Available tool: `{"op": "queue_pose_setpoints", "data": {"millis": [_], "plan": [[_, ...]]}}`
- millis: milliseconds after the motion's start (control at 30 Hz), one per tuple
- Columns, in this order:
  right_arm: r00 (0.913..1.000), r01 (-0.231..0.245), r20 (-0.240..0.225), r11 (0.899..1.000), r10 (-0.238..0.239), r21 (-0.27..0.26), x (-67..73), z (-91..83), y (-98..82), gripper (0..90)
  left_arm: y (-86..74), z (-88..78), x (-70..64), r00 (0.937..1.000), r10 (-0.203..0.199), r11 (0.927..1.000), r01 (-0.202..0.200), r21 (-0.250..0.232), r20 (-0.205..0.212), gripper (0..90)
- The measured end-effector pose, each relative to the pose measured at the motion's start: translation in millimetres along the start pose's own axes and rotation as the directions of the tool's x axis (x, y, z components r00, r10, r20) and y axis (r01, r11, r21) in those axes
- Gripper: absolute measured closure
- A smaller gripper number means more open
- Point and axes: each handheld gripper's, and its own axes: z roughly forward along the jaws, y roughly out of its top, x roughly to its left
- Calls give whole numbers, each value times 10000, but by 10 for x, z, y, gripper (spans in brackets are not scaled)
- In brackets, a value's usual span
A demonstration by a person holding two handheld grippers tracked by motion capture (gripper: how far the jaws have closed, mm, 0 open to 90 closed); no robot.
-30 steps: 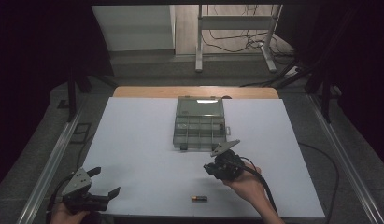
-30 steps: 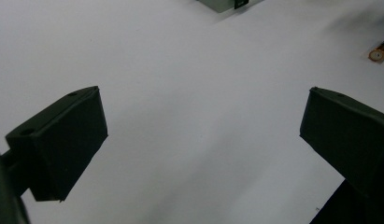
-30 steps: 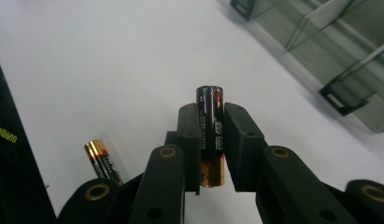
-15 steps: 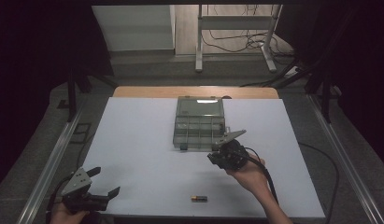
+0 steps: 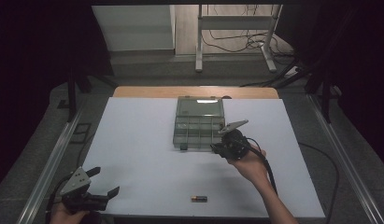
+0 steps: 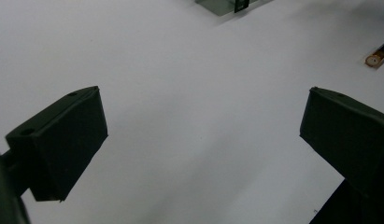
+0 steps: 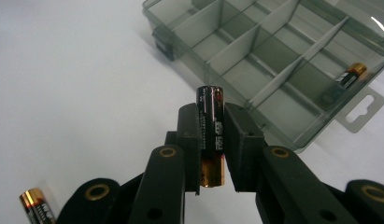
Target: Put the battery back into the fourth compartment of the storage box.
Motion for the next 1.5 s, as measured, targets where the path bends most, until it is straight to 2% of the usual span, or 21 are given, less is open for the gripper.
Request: {"op": "queue_pose_setpoints", "data": {"millis": [167,633,900,1200,1500], "plan": [[9999,-132,62,9999,133,-56,-61,11,36,765,1,1,-1,10000,18,10000,-18,15,2,15],[9971,-389,648,9991,398,-155,-292,92,246,766,1,3,-4,10000,57,10000,-57,35,4,16],[9951,-614,763,9978,632,-249,-399,160,366,765,2,5,-10,9999,107,9999,-107,35,12,17],[9891,-858,1199,9963,854,-19,-540,305,527,765,2,4,-10,9999,151,9999,-151,35,43,19],[9761,-1424,1687,9896,1372,189,-750,501,571,765,1,3,-12,9998,193,9998,-193,18,73,19]]}}
